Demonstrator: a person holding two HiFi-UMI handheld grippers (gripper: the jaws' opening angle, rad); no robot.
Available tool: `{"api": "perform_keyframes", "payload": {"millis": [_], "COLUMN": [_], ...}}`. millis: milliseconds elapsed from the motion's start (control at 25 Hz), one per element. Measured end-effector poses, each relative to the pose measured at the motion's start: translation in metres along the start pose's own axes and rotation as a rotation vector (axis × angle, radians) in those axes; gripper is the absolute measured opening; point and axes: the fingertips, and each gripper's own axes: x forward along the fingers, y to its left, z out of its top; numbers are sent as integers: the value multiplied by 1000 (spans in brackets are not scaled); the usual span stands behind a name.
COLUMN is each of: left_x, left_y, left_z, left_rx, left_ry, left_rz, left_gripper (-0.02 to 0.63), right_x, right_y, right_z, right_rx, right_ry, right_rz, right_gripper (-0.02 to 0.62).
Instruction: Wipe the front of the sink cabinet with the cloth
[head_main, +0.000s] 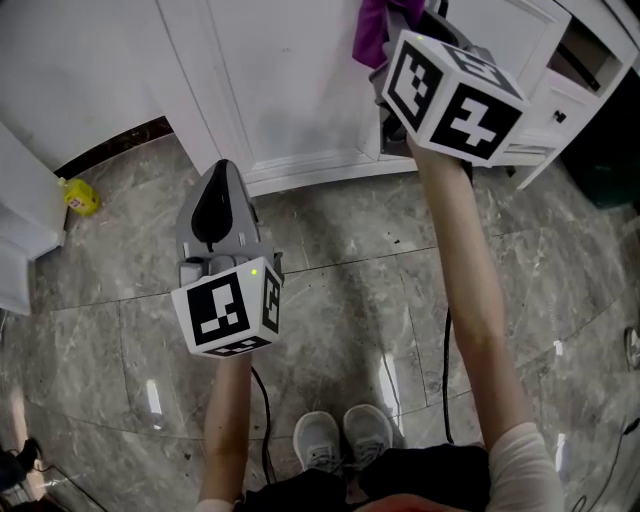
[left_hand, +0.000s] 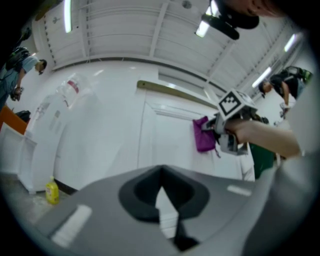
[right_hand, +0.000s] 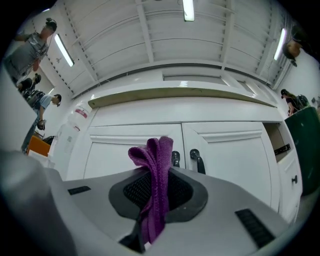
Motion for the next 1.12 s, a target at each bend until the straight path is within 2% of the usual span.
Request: {"api": "perform_keyframes", "payload": {"millis": [120,280,400,520,680,840,1120], "left_x": [-2,-9,-13,-16,-20,-26,-27], "left_y": [12,25,31,40,49,62,69], "left_z": [0,1,-6,-14,-17,-20,-28], "left_rx": [0,-5,-5,-4,-2,0,-18], "left_ry": [6,-11,9,36,46,52,60], "left_rz": [21,34,36,58,66,87,98], "left_gripper": [5,5,5,5,5,5,5], "right_x": [-4,-10,-10,-6,-7,-7,4], "right_y": [17,68,119,168,220,240,230], "right_z": [-6,-16,-26,-38,-62,-82,-88], "right_rx": [90,209,215,209,122,82,99], "right_ry": [10,8,25,57,101,125,128], "right_rz": [69,238,362,441,522,524,473], "right_gripper": [52,54,54,54,54,54,54]}}
